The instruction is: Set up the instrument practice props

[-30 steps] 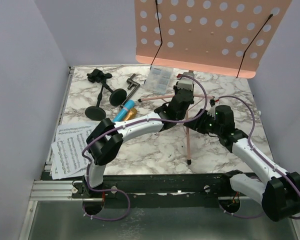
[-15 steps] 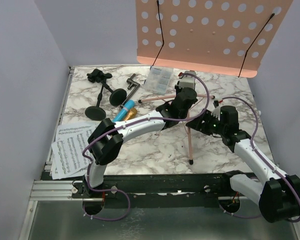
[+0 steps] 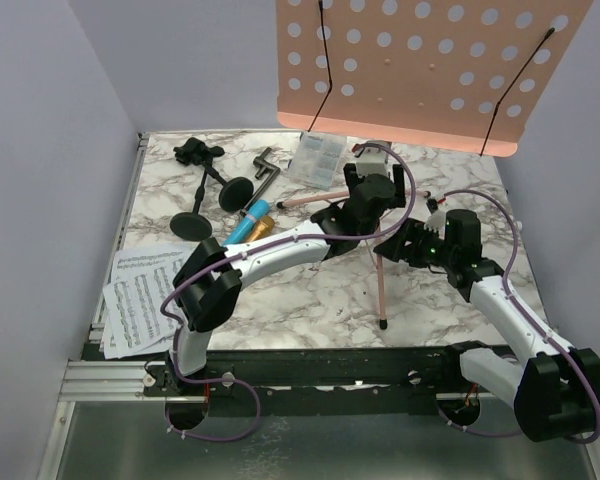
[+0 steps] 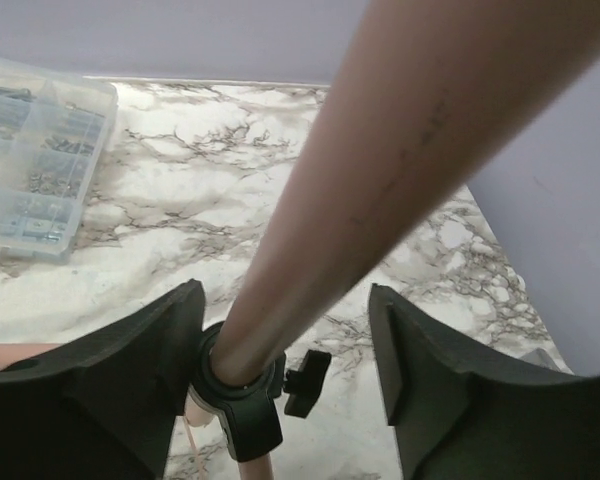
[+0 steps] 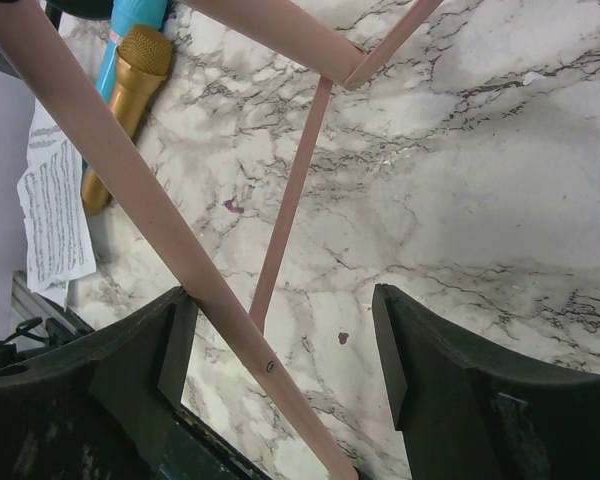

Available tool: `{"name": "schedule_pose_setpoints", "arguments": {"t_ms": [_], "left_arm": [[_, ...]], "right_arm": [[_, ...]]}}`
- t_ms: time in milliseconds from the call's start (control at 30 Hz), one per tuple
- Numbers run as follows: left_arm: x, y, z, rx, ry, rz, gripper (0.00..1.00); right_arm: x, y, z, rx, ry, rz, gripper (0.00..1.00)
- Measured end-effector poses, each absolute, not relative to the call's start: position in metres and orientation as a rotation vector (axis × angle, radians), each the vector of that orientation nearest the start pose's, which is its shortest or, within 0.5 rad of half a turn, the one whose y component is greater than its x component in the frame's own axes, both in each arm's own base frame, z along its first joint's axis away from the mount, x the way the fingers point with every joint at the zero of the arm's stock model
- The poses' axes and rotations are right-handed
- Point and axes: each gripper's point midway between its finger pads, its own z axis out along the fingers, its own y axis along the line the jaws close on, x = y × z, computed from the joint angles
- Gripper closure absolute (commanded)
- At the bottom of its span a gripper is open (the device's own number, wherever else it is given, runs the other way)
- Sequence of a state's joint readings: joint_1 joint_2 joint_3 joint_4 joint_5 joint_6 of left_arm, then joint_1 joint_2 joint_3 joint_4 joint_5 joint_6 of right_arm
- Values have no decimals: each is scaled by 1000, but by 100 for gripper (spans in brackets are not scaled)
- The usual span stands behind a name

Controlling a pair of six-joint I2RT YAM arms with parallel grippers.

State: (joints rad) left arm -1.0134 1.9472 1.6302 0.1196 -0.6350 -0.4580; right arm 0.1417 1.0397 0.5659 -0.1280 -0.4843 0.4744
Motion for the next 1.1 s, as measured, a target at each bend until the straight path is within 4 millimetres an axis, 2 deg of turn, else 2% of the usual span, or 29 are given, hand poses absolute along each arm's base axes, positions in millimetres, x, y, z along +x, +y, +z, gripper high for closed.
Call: {"name": "schedule_pose_setpoints", "arguments": {"t_ms": [67,100,133,233,267,433,500,700,833,933,967,1033,1100], "left_arm": [[380,-449,261,33,1761,-538,4],[378,-449,262,37,1764,-547,1],[374,-448,263,43,1767,-555,1],[359,-436,262,65,1795,-564,1],[356,-432,260,72,1806,-560,1],[314,-394,233,129,1926,-554,1],[300,-377,229,135,1959,-562,1],[254,-326,245,133,1992,-654,1],[225,-288,247,126,2004,-701,1],[213,-264,231,97,2049,-683,1],[210,-252,218,79,2084,-654,1],[209,-232,197,36,2147,-585,1],[215,-205,176,-42,2211,-490,1]], "right_arm": [[276,139,127,73,2223,868,22],[276,138,128,69,2222,865,21],[276,138,128,65,2221,863,19],[276,137,129,58,2218,856,2],[276,137,130,58,2216,855,1],[280,132,144,59,2199,824,0],[281,131,153,53,2182,815,1],[279,127,180,30,2129,784,0],[271,126,188,18,2113,781,1],[266,129,191,3,2110,804,7],[264,132,192,-5,2111,821,8],[257,145,194,-28,2118,868,9],[241,170,196,-91,2131,930,10]]}}
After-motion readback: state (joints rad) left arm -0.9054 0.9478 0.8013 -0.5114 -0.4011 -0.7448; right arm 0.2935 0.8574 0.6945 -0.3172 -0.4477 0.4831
